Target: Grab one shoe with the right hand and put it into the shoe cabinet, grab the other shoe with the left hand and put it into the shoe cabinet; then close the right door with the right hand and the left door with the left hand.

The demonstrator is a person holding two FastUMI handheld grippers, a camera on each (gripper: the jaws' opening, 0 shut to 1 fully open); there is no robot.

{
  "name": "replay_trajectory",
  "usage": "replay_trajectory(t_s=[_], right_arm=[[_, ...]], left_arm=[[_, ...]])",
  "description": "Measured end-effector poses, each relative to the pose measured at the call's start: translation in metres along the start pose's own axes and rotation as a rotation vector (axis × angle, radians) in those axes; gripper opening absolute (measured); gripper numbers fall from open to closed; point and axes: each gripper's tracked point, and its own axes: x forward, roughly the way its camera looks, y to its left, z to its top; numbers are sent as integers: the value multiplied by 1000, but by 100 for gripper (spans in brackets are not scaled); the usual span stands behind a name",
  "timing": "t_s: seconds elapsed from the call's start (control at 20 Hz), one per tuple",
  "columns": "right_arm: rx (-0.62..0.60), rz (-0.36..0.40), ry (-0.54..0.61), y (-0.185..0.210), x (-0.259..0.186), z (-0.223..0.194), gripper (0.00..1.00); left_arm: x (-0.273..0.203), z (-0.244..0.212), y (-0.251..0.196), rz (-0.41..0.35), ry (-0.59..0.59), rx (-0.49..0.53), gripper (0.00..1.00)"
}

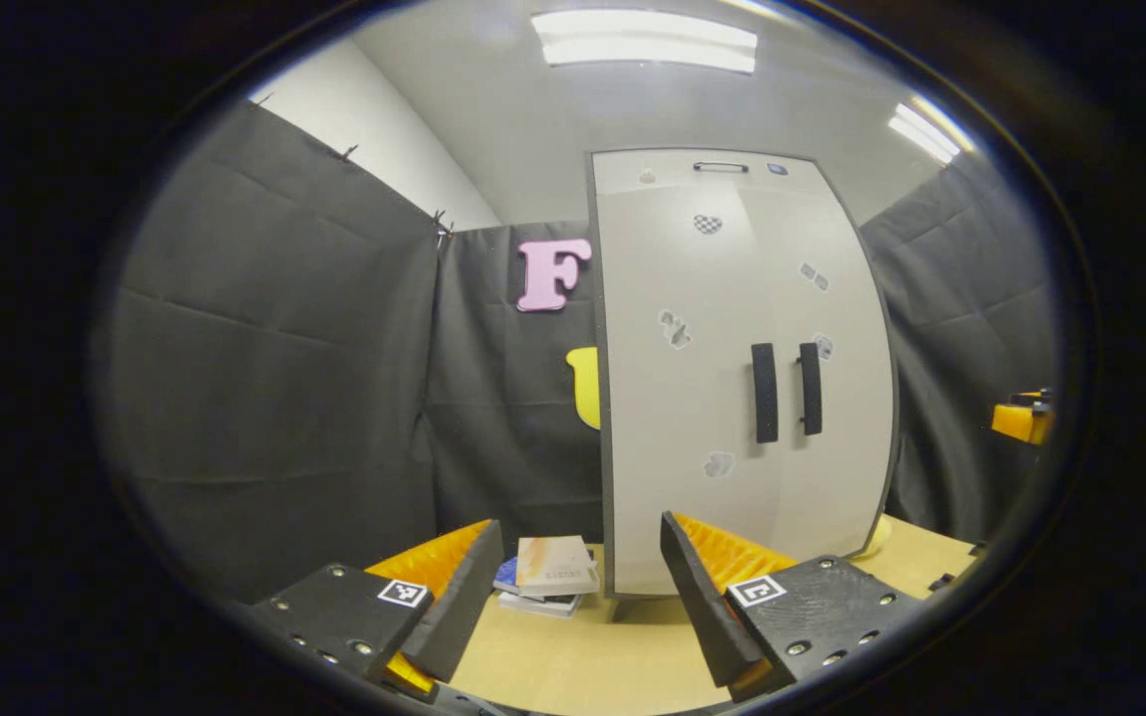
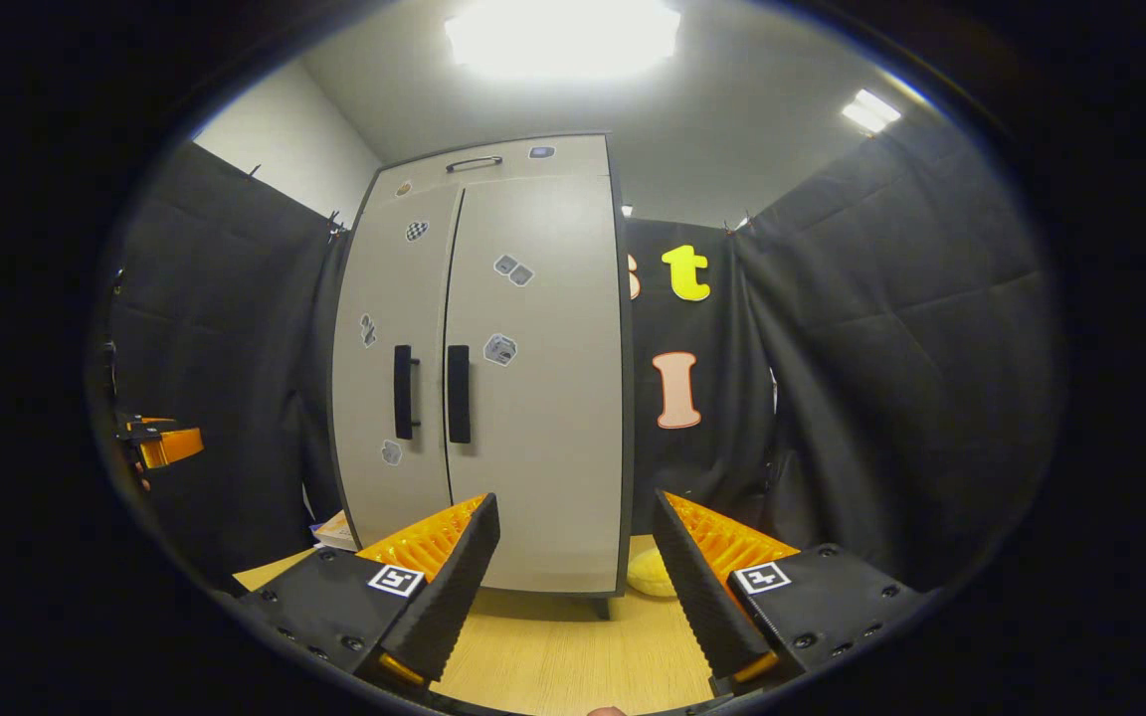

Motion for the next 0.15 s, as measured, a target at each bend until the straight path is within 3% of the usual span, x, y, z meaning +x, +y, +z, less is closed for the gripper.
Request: replay_trajectory(t_s=[0.05, 0.15], right_arm=[[0, 0, -1, 0, 0, -1, 93], [0, 0, 0, 1, 1, 0, 97]], left_arm=[[1, 0, 0, 0, 1, 0, 93], [0, 0, 0, 2, 2, 1, 92]])
